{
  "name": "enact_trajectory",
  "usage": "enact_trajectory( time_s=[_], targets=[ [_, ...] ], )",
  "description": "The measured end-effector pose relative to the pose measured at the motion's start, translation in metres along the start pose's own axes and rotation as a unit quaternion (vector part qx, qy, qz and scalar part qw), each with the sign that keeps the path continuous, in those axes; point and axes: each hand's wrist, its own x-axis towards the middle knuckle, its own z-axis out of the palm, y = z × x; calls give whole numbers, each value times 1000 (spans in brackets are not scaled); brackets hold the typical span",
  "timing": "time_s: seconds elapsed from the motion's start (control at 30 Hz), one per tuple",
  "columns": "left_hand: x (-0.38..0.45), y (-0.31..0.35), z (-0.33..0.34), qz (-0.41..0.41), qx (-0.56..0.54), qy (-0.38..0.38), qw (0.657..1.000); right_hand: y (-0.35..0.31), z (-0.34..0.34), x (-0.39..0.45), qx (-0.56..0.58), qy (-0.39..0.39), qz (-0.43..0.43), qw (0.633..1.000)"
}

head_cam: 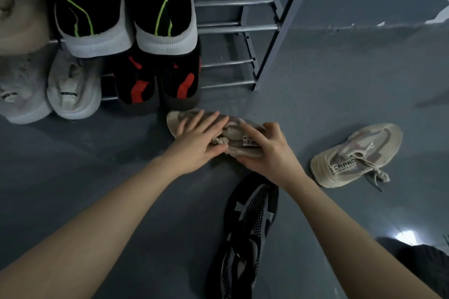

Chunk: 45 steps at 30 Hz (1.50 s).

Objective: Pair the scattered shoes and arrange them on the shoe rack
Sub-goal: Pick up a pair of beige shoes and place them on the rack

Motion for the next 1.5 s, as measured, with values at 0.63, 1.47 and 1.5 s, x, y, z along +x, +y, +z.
enact_trajectory(
  time_s=[0.63,1.47,1.5],
  targets=[
    [-113,69,37,-227,-273,36,934,-76,28,-144,-4,74,173,982],
    [-46,126,60,-101,-129,-11,986,53,-17,-75,14,148,484,862],
    [-44,126,60,-103,-115,-16,988,57,-16,-71,11,143,492,858]
  ],
)
